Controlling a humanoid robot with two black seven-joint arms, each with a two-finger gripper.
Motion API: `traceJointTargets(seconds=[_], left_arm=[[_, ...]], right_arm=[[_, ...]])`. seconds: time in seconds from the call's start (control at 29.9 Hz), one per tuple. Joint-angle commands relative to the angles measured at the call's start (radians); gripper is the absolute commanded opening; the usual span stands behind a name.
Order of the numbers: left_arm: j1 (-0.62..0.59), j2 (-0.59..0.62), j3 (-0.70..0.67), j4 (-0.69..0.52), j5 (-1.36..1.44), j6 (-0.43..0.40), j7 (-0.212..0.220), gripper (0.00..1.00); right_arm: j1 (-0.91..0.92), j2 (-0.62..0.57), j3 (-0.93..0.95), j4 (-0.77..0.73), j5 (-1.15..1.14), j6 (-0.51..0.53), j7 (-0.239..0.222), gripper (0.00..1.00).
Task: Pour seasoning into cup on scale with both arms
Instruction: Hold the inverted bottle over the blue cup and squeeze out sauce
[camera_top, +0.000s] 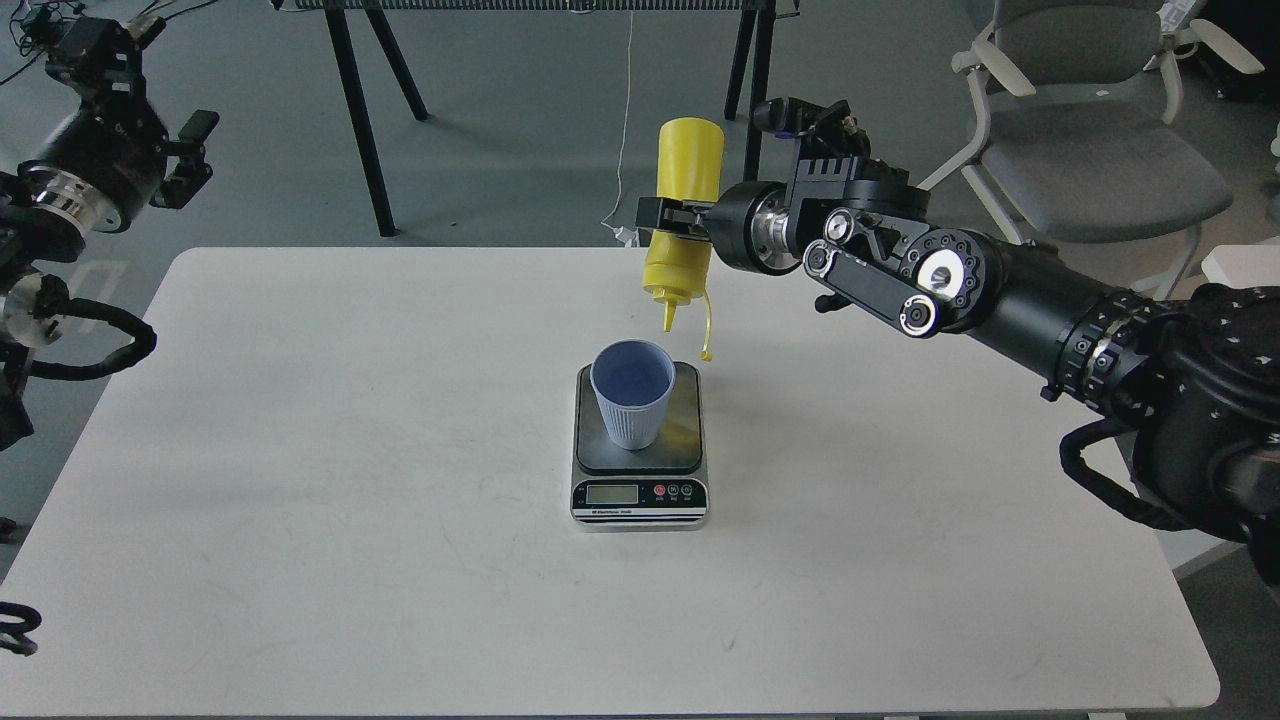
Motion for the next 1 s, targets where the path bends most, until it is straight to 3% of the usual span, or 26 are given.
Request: traceJointTargets(seconds=[0.0,0.97], left_arm=[[0.0,0.0,0.0,-0.001,0.0,0.0,0.0,1.0],[0.002,-0.002,0.0,-0.001,0.0,0.0,0.0,1.0]], right_arm=[[-0.002,0.0,0.0,0.002,0.032,0.0,-0.002,0.09],[-0.029,0.0,0.008,0.038,0.084,-0.001,-0.018,0.09]])
